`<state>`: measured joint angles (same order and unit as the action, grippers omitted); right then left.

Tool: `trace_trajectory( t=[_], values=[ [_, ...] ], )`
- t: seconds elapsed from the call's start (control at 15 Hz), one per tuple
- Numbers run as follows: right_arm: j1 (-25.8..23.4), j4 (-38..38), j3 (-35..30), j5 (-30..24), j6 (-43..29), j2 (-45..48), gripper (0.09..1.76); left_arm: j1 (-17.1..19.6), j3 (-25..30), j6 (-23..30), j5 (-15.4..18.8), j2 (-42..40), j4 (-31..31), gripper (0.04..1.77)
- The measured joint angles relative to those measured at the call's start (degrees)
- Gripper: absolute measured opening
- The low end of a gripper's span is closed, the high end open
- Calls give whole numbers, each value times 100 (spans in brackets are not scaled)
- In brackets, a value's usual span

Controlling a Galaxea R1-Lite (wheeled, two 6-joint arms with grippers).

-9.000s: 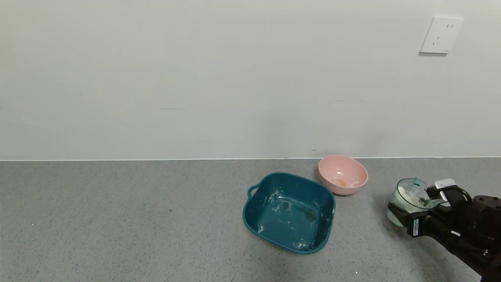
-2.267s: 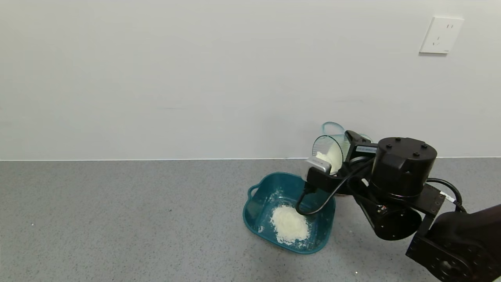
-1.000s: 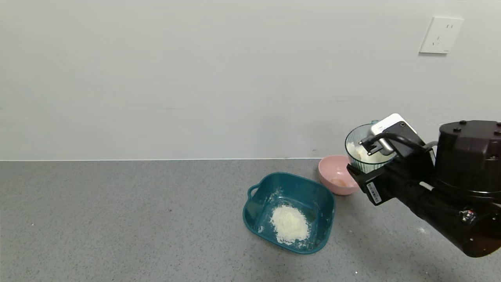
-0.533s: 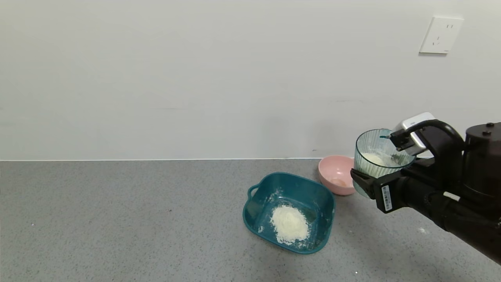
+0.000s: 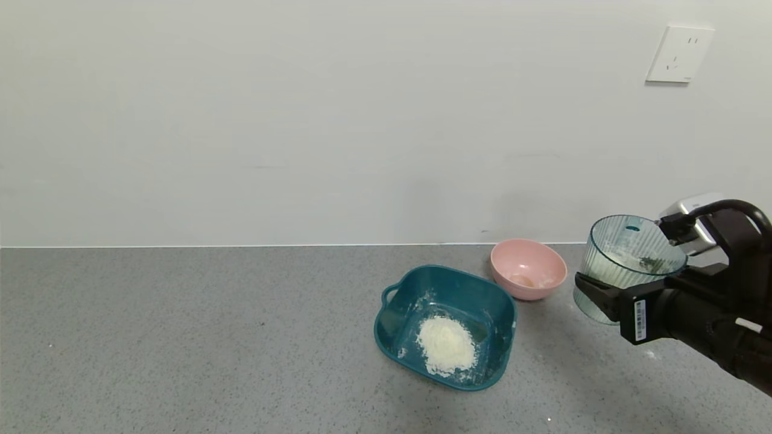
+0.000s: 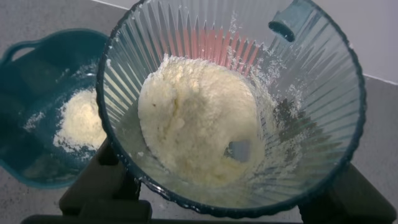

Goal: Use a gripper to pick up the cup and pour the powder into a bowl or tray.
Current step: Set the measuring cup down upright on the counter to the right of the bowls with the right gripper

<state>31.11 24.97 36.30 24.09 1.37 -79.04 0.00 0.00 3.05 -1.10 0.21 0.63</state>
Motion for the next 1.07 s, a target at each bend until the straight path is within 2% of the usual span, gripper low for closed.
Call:
trace_trajectory(
  t=[0.27,0.4,0.73,0.87,1.07],
  values=[
    [-739,173,-395,-935,-73,22,134,0,0,0,-2,0,0,172],
    [-1058,566,-613,-1167,-73,-94,134,0,0,-2,0,0,0,172],
    [-1513,2527,-1368,-1280,-74,-916,134,0,0,-2,-2,0,0,172],
    [-1587,2831,-1654,-1287,-77,-1243,134,0,0,0,-2,0,-1,172],
    [-1736,2886,-1798,-1304,-79,-1564,134,0,0,0,-2,0,0,172]
  ],
)
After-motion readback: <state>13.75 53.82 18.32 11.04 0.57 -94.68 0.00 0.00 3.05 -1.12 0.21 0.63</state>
